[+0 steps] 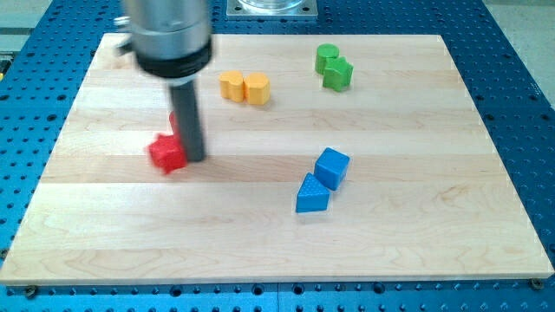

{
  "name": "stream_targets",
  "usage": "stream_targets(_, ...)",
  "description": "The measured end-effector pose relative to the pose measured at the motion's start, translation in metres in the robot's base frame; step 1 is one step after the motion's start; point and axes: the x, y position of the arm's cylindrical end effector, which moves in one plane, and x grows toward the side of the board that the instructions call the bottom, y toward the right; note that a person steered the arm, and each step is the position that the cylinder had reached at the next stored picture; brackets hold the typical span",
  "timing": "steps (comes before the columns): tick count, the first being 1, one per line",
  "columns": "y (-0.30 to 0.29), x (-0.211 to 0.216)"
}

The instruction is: Push the red star to the bottom left corner of the board

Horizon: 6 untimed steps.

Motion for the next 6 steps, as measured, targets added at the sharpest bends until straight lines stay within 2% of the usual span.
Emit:
stream_targets(1,-0.053,0.031)
stream_targets(2,-0.021,0.007)
stream_targets(3,-0.055,-0.016)
stream_targets(5,-0.093,0.051)
stream_targets(6,-0.071,0.059)
